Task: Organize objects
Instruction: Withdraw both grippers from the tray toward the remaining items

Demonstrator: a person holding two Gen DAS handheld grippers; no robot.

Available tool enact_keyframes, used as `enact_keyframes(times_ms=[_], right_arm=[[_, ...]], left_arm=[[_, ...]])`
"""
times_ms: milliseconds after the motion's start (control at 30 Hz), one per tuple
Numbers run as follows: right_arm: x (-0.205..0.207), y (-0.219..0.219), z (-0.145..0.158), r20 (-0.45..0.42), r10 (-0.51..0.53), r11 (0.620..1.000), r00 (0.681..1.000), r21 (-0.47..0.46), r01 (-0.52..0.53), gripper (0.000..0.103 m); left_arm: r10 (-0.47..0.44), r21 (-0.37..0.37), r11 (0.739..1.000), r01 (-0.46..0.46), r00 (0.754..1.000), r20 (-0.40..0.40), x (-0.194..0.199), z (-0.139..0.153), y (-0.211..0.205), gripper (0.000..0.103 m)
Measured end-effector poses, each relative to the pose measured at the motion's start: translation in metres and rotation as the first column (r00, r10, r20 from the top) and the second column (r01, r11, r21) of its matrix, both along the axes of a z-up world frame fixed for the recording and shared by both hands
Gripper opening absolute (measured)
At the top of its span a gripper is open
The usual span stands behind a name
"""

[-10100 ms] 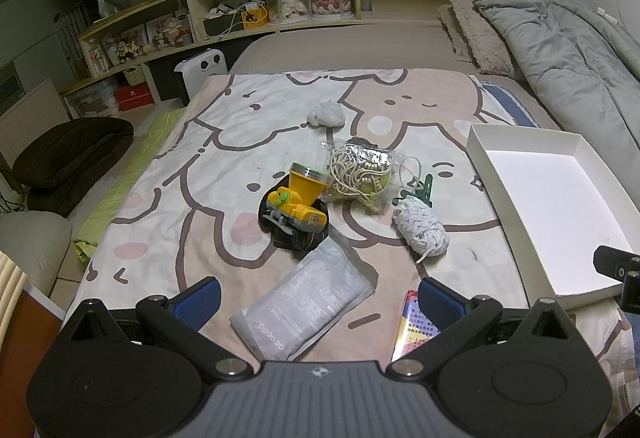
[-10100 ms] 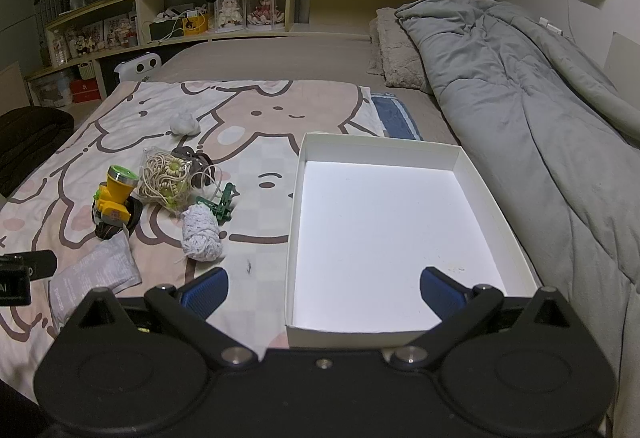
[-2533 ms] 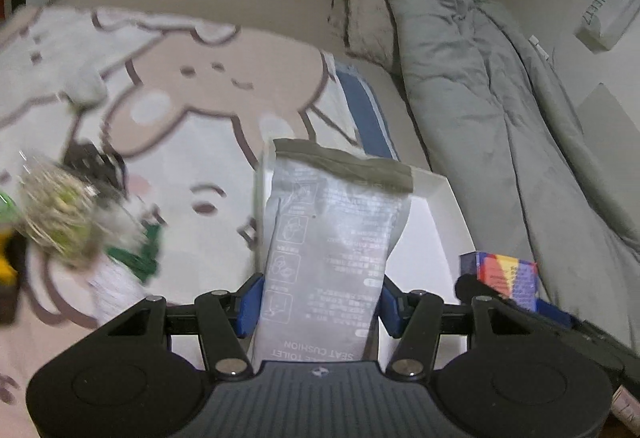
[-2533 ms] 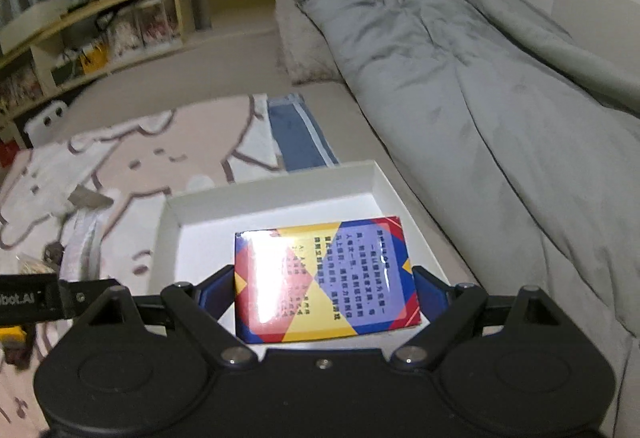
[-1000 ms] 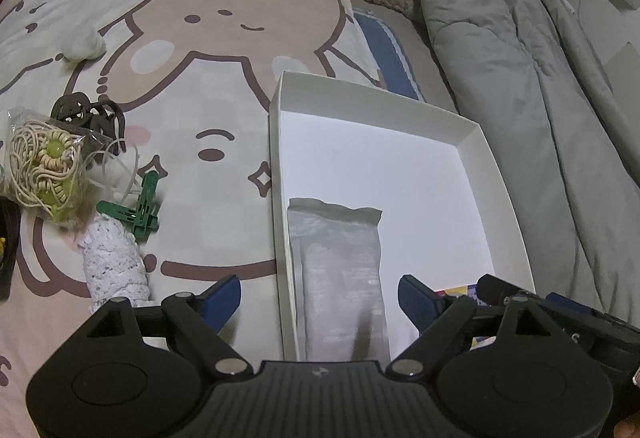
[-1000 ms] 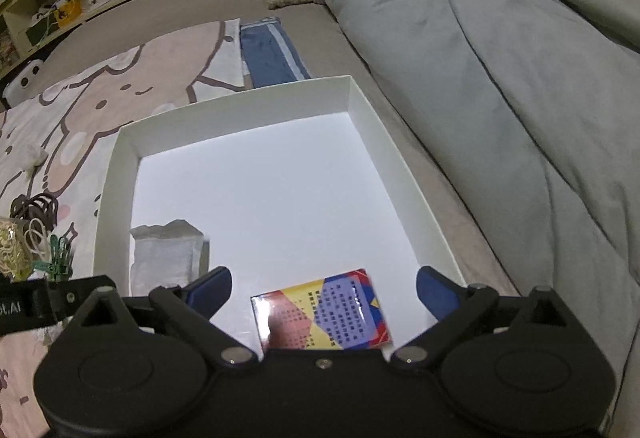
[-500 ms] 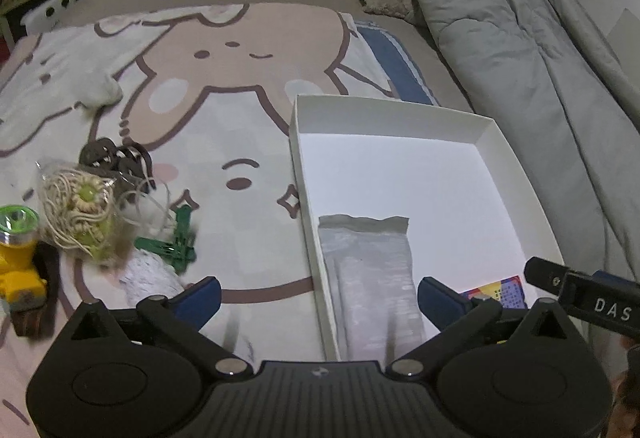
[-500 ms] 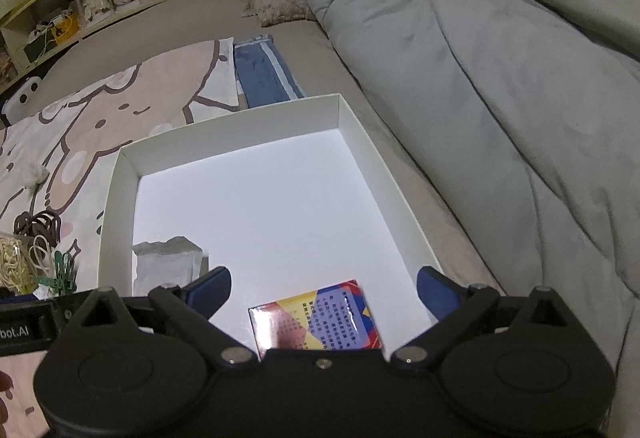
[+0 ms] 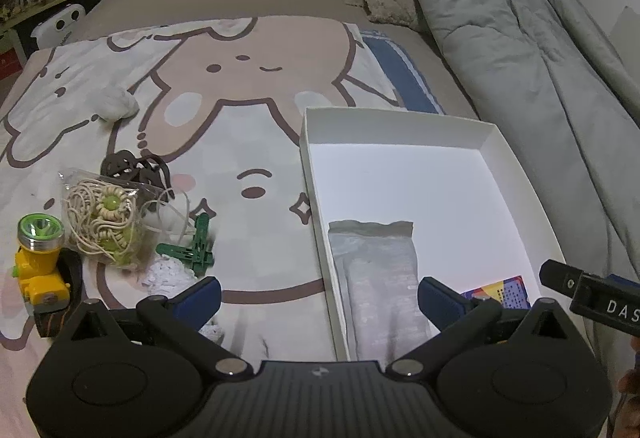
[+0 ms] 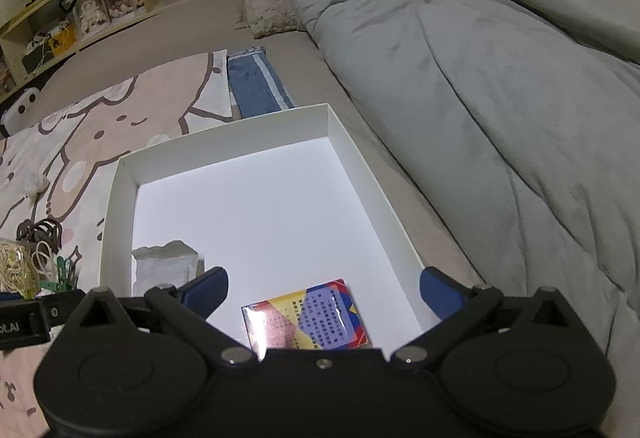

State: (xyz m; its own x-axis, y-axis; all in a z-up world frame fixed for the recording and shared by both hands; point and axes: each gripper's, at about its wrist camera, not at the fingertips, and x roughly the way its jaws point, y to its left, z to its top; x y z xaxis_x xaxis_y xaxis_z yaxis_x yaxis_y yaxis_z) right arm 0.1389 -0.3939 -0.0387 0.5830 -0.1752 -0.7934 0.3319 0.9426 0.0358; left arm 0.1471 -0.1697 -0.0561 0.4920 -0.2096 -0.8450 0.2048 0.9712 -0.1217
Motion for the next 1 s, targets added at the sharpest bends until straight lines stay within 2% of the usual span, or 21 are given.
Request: enact_keyframes(times_ms=[433, 800, 1000], right_arm=[[-0.003, 0.010, 0.011, 0.034, -0.001, 1.000, 0.999, -0.001, 0.001, 0.103], [0.006, 0.034, 0.015, 0.043, 0.044, 0.999, 0.998, 0.005, -0.044, 0.103], [0.014, 0.056, 0.016, 0.051, 0.104, 0.995, 0.993, 0.001, -0.104, 0.103]], left_arm=[[0.034, 0.035, 0.999, -0.035, 0.999, 0.036, 0.001, 0.025, 0.028, 0.103], [0.092, 0.093, 0.991, -0.098, 0.993, 0.071, 0.002, 0.040, 0.088, 0.103], [0.116, 0.122, 0.985, -0.125, 0.990, 0.078, 0.002, 0.042, 0.121, 0.103]])
